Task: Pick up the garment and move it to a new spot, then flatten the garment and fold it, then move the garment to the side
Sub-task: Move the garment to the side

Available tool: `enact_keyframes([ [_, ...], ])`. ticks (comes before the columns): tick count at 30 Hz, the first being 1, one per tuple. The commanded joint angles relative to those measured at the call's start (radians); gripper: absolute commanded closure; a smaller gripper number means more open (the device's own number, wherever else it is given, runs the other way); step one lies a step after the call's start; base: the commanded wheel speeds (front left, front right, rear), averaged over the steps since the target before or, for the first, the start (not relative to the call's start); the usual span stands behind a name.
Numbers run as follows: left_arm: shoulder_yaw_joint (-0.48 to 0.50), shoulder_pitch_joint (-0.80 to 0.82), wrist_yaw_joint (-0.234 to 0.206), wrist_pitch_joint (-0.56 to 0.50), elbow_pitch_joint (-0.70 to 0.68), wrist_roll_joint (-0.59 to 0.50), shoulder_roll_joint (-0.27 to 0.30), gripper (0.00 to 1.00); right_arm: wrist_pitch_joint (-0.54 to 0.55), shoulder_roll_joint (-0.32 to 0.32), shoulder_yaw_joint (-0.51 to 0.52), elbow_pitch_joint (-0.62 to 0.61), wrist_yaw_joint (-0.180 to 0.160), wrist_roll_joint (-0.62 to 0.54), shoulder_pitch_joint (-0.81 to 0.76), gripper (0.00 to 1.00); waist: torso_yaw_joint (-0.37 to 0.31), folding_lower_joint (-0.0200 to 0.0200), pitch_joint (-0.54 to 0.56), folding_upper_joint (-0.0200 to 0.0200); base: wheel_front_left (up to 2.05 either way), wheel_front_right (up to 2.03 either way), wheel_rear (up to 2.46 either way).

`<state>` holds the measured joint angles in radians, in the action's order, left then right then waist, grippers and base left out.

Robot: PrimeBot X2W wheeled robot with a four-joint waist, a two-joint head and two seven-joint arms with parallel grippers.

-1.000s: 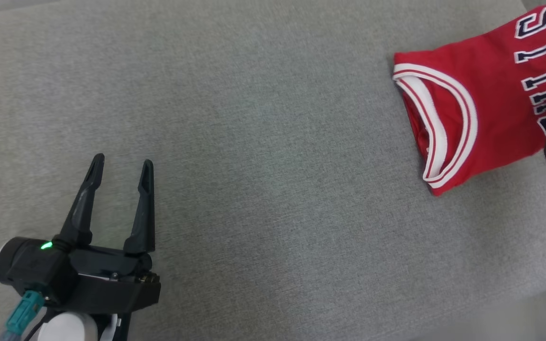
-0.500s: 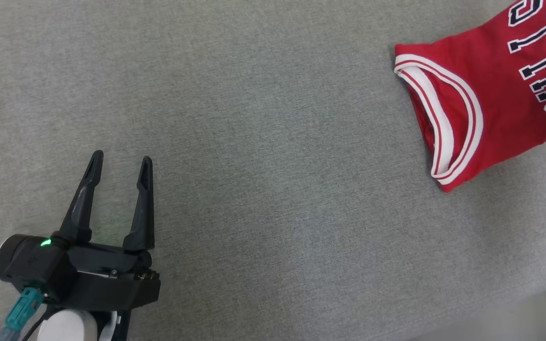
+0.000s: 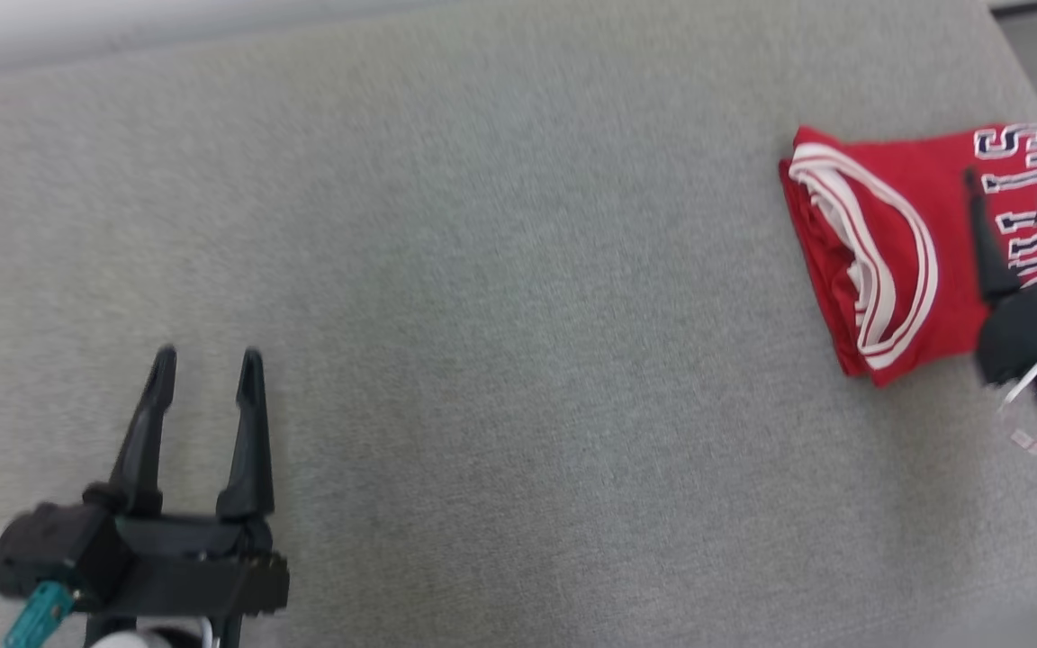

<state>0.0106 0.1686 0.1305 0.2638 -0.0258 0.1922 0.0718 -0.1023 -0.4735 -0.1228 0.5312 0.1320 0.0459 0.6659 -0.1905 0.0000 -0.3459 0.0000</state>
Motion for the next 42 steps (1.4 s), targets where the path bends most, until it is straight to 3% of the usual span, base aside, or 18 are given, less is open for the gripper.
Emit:
enact_keyframes([
  [1,0.008,-0.025,-0.005,0.000,0.007,0.010,-0.005,0.00,-0.012,0.015,-0.001,-0.014,-0.003,0.018,-0.027,0.00,0.038,0.0000,0.076,0.0000,0.00,0.00,0.00],
  [14,0.071,-0.161,-0.006,0.000,0.089,0.017,-0.020,0.00,-0.082,0.179,-0.002,-0.198,-0.003,0.168,-0.350,0.00,0.109,0.0000,0.307,0.0000,0.00,0.00,0.00],
  [21,0.085,-0.231,-0.024,0.000,0.123,0.015,-0.021,0.00,-0.120,0.317,0.053,-0.201,-0.003,0.160,-0.490,0.00,0.138,0.0000,0.378,0.0000,0.00,0.00,0.00],
  [26,0.083,-0.263,-0.043,0.000,0.147,0.025,-0.021,0.00,-0.137,0.378,0.051,-0.194,-0.003,0.139,-0.567,0.00,0.162,0.0000,0.411,0.0000,0.00,0.00,0.00],
  [42,0.080,-0.278,-0.060,0.000,0.167,0.026,-0.021,0.00,-0.120,0.406,0.065,-0.225,-0.003,0.115,-0.624,0.00,0.166,0.0000,0.437,0.0000,0.00,0.00,0.00],
])
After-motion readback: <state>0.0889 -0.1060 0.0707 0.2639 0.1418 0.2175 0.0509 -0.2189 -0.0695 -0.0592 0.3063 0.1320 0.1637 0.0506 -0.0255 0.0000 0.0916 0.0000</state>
